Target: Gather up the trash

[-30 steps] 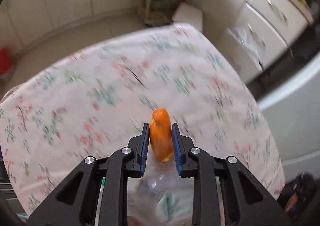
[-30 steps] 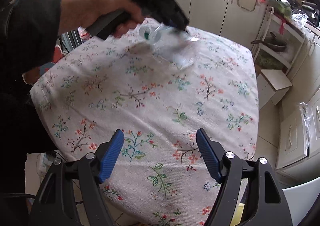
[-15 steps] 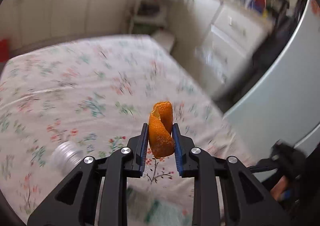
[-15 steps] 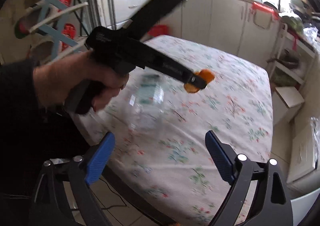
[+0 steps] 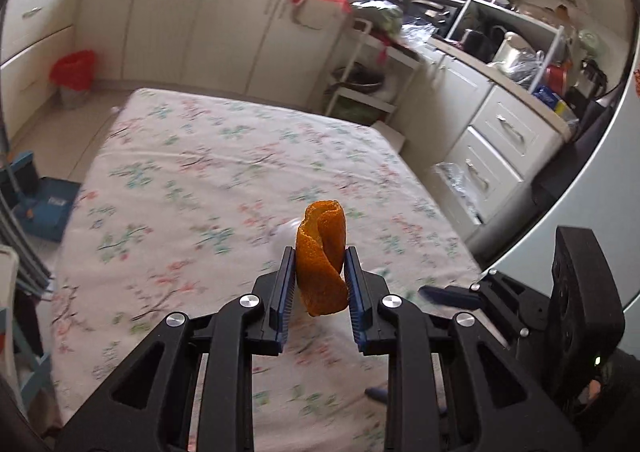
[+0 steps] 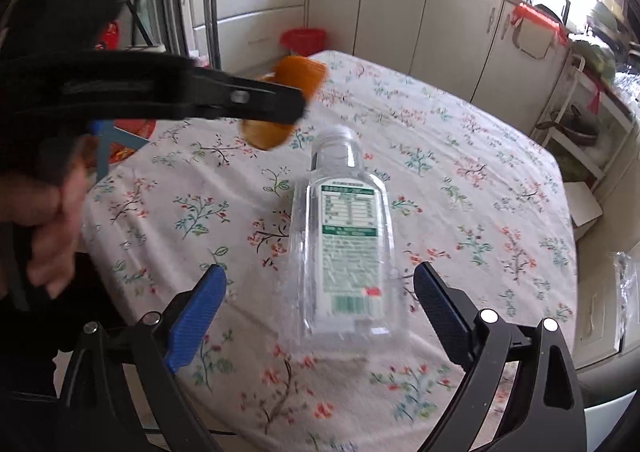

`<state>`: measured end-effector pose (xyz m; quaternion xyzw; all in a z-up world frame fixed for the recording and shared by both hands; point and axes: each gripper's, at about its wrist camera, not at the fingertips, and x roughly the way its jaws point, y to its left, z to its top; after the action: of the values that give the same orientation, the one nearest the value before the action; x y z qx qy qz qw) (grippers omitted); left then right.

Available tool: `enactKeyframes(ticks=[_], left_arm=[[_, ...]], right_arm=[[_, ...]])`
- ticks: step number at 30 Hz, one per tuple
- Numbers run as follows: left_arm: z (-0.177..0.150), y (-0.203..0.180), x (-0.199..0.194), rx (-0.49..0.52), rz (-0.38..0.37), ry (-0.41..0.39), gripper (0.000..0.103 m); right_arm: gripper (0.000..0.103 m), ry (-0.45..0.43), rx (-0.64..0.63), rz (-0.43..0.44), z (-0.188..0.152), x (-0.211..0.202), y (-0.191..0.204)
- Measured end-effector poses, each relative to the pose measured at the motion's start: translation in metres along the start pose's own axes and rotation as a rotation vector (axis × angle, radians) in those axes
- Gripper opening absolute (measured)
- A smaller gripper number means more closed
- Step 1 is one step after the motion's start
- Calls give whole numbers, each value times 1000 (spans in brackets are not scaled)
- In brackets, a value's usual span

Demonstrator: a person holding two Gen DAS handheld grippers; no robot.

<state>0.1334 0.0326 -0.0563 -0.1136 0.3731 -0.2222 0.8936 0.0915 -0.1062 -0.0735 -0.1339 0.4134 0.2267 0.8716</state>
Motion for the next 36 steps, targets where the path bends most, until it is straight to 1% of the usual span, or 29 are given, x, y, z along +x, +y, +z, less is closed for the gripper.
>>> enactKeyframes(ticks=[2,3,4,5,6,7,8,10,11,12,13,14,15,18,20,21,23,25,26,27,28,29,30,32,36], left_arm=[[-4,8,1,-3,29,23,22],[-7,12,4,-6,39,38,22],[-10,16,5,-8,49,56,22],[-13,20,9,-10,60,81,22],[-16,22,13,-11,65,103,22],[-21,24,16,-9,71,124,22],[-25,25,20,-3,79,147,22],[-29,26,25,10,94,173,28],[-30,25,28,21,100,183,39],[-31,23,29,36,123,183,46],[-31,20,29,54,154,177,62],[-30,18,29,64,167,174,71],[-30,15,31,77,188,173,77],[-30,11,37,97,223,182,80],[-30,11,39,100,247,179,81],[-30,12,39,97,249,175,81],[-29,14,40,91,256,165,81],[-29,14,42,85,240,158,81],[-29,13,43,85,223,155,75],[-29,12,45,88,210,158,59],[-30,10,48,96,199,168,49],[-30,7,50,111,202,174,31],[-31,3,50,130,201,173,22],[-31,-5,48,166,205,160,20],[-28,-33,37,276,222,97,19]], right_arm=[[90,11,8,-15,1,5,-1],[88,17,17,-18,1,7,-2],[82,21,23,-16,1,8,-2],[79,30,30,-15,1,10,-4],[71,36,35,-16,1,11,-6],[57,39,40,-13,1,11,-9],[55,44,49,-6,0,11,-13],[55,37,61,-7,-3,7,-18],[55,29,64,-11,-4,2,-22],[55,25,66,-16,-4,0,-22],[55,21,68,-22,-6,-4,-24],[55,20,76,-28,-7,-7,-28],[55,21,85,-31,-8,-9,-32],[55,34,105,-28,-14,-10,-42],[59,36,115,-27,-17,-12,-45],[64,33,117,-25,-17,-12,-45],[67,27,114,-23,-17,-14,-45],[68,30,98,-33,-16,-13,-41],[68,38,92,-38,-17,-11,-40],[65,47,91,-36,-18,-10,-40],[55,51,94,-34,-19,-9,-40],[55,55,100,-28,-21,-10,-41],[55,54,101,-27,-21,-11,-42],[55,44,99,-27,-22,-17,-42],[54,10,87,-53,-25,-32,-45]])
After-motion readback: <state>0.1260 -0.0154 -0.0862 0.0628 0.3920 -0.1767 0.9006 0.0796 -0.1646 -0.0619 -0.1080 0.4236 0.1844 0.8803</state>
